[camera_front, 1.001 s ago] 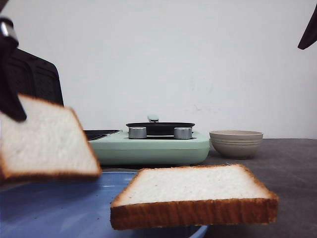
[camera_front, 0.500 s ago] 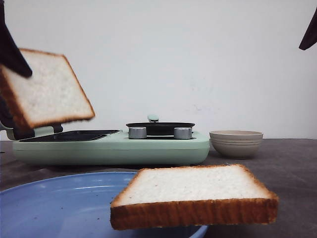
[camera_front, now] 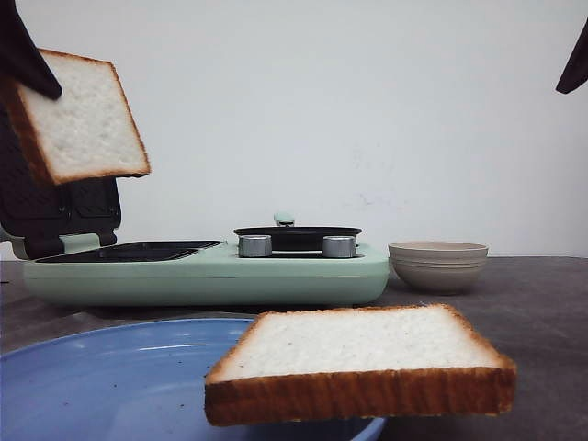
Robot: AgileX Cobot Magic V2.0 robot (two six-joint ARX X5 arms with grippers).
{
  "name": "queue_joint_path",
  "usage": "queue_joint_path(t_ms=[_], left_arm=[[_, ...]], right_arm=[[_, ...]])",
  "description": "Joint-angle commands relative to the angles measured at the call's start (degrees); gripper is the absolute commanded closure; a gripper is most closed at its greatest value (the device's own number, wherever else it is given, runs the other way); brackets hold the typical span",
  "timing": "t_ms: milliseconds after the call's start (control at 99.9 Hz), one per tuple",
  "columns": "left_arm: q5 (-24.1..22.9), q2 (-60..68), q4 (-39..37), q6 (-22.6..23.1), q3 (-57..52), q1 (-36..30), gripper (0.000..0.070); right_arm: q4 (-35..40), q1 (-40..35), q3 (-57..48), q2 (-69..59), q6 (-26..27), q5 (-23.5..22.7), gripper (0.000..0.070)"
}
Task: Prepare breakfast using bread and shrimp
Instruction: 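Lift the bread slice with the left gripper toward the sandwich press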
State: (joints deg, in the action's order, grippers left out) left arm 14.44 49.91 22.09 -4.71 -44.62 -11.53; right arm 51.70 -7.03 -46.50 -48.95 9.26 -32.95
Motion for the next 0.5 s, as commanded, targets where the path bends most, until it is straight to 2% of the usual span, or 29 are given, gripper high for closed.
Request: queue_joint_path(t_ms=[0, 160, 300, 490], left_arm=[[-1.7, 0.46, -1.42, 3.19, -1.55, -0.13, 0.0697], [-5.49, 2.54, -3.08, 8.35, -3.06, -0.13, 0.0697], [-6.34, 6.38, -5.03, 11.26, -5.44, -0.31, 0.0697], [-10.67, 13.62, -7.72, 17.59, -9.27, -2.91, 0.0697]], right_arm=[[-0.2, -0.13, -0.66, -0.39, -0.31, -0.09, 0.0318], [-0.2, -0.13, -0.66, -0.39, -0.31, -0.09, 0.0318], [-0.2, -0.13, -0.66, -0.39, -0.31, -0.09, 0.0318], [-0.2, -0.13, -0.66, -0.39, -0.33, -0.07, 0.0318]])
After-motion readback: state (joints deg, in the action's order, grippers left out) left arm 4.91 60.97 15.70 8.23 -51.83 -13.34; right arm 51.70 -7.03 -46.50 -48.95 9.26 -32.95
